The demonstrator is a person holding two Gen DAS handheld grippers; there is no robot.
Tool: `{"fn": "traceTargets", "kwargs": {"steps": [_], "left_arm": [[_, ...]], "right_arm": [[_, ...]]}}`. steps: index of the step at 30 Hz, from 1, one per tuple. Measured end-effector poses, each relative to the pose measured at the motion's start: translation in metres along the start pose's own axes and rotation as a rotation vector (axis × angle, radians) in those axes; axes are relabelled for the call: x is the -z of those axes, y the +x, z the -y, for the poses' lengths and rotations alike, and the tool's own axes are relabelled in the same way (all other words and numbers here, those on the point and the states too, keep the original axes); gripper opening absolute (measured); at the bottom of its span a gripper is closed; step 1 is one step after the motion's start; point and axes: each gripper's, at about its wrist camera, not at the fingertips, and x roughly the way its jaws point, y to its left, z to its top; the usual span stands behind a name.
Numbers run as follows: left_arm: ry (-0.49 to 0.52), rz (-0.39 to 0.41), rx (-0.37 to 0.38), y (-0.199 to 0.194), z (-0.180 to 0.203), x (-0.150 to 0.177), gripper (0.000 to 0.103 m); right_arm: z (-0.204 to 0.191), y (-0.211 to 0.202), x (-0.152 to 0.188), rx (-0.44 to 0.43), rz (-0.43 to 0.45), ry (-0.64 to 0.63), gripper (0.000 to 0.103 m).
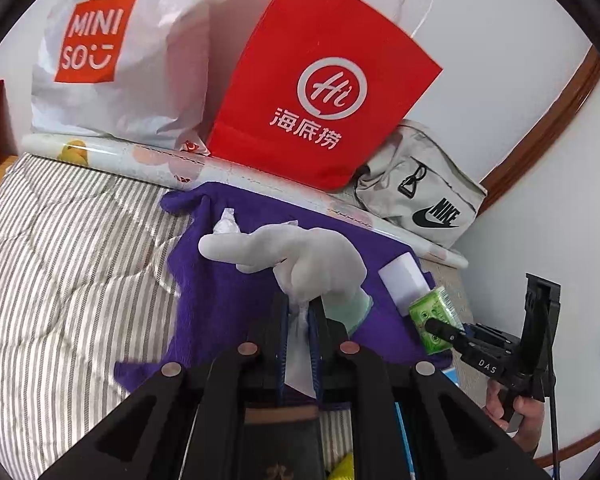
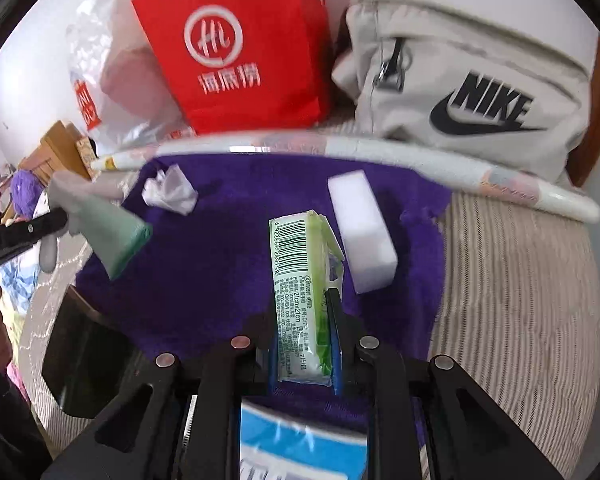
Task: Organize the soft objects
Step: 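Release the glove with the left gripper while the right gripper drops the packet onto the towel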
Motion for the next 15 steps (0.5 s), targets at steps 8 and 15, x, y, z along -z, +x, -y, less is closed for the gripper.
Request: {"fn": "traceTargets", "kwargs": {"steps": [8,15], "left_arm": [[-0.002,-0.104,-0.006,0.045,-0.012,-0.006,0.01],[0.003,-0.146,-0.062,0.066,-0.019,-0.009,0.01]], "right_arm": [[0.009,0.028,-0.001,0.017,-0.083,0.008,0.019],[0.013,0.035,-0.003,0.003,-0.11,0.006,0.021]]}}
